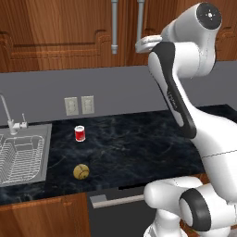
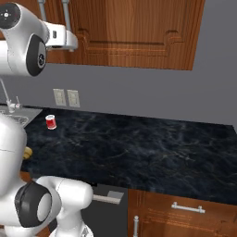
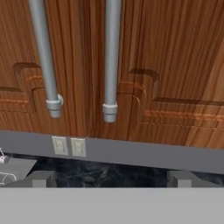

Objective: Open the cabinet. Pick the bar soap and place it next to the sink. Then close the cabinet.

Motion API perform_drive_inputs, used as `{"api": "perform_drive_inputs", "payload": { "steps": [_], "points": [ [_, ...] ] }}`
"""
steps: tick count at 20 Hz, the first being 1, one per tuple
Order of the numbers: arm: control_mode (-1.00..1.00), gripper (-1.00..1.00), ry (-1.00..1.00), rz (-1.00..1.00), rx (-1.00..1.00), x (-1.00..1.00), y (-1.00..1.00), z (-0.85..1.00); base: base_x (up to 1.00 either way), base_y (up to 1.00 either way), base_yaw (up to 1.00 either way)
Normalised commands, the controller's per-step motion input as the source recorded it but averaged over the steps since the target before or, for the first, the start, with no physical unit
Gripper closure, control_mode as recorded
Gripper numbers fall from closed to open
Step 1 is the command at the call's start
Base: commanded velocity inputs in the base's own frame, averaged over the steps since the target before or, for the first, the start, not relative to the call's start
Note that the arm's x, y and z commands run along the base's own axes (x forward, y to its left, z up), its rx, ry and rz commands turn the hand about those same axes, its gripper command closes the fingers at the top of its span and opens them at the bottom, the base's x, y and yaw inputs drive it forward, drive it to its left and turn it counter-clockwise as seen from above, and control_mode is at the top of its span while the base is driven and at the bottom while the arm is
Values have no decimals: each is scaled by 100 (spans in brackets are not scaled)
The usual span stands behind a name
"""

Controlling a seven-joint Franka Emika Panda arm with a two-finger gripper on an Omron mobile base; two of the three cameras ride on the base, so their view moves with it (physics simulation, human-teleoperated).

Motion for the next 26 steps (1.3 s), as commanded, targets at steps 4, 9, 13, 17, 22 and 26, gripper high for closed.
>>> {"api": "perform_drive_inputs", "payload": {
  "steps": [4,9,13,17,22,26],
  "points": [
    [-100,-100,0,0,0,19,0,0,0,0,0],
    [-100,-100,0,-1,0,19,1,0,0,0,0],
    [-100,-100,0,0,0,25,0,0,0,0,0],
    [-100,-100,0,0,0,25,0,0,0,0,0],
    [-100,-100,0,0,0,23,0,0,0,0,0],
    [-100,-100,0,0,0,20,0,0,0,0,0]
  ]
}}
